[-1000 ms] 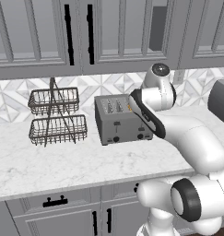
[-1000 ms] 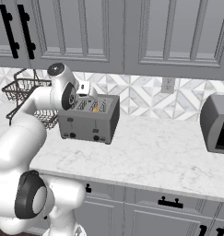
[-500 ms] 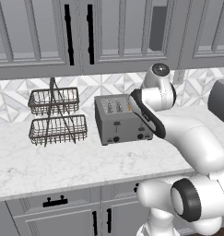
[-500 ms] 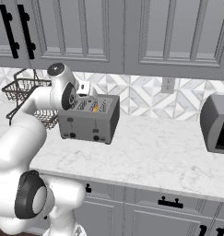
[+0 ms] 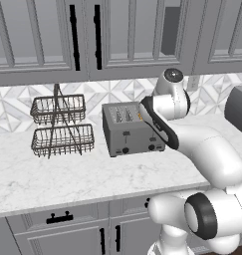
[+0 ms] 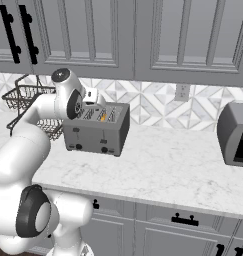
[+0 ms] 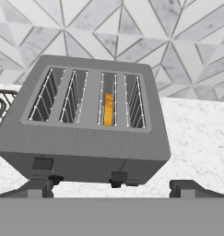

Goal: Start the toaster. Once the lever pops up, take the bread to the plate on the dining counter.

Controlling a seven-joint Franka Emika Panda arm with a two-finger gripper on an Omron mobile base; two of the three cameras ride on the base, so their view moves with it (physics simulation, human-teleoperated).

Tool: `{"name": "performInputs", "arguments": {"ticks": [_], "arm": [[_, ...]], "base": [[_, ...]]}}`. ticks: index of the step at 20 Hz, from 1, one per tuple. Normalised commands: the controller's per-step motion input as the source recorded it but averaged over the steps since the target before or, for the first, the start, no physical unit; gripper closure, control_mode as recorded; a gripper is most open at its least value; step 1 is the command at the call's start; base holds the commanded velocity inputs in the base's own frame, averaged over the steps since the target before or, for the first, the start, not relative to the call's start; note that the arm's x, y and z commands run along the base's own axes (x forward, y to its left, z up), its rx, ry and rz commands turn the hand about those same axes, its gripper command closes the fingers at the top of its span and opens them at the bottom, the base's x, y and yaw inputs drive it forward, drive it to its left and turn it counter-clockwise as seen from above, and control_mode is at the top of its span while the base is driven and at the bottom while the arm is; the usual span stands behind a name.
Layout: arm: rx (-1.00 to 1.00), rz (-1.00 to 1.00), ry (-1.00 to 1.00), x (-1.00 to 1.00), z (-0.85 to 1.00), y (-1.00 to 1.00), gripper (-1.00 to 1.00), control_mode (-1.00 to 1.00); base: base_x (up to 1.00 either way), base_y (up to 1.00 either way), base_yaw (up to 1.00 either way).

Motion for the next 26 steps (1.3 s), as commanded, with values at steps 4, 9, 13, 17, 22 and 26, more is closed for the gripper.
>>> {"name": "performInputs", "arguments": {"ticks": [4, 9, 13, 17, 22, 26], "arm": [[0.00, 0.00, 0.00, 0.00, 0.00, 0.00, -1.00, -1.00], [0.00, 0.00, 0.00, 0.00, 0.00, 0.00, -1.00, -1.00], [0.00, 0.00, 0.00, 0.00, 0.00, 0.00, -1.00, -1.00], [0.00, 0.00, 0.00, 0.00, 0.00, 0.00, -1.00, -1.00], [0.00, 0.00, 0.00, 0.00, 0.00, 0.00, -1.00, -1.00], [0.00, 0.00, 0.00, 0.00, 0.00, 0.00, -1.00, -1.00]], "base": [[0.00, 0.00, 0.00], [0.00, 0.00, 0.00], [0.00, 0.00, 0.00], [0.00, 0.00, 0.00], [0.00, 0.00, 0.00], [0.00, 0.00, 0.00]]}}
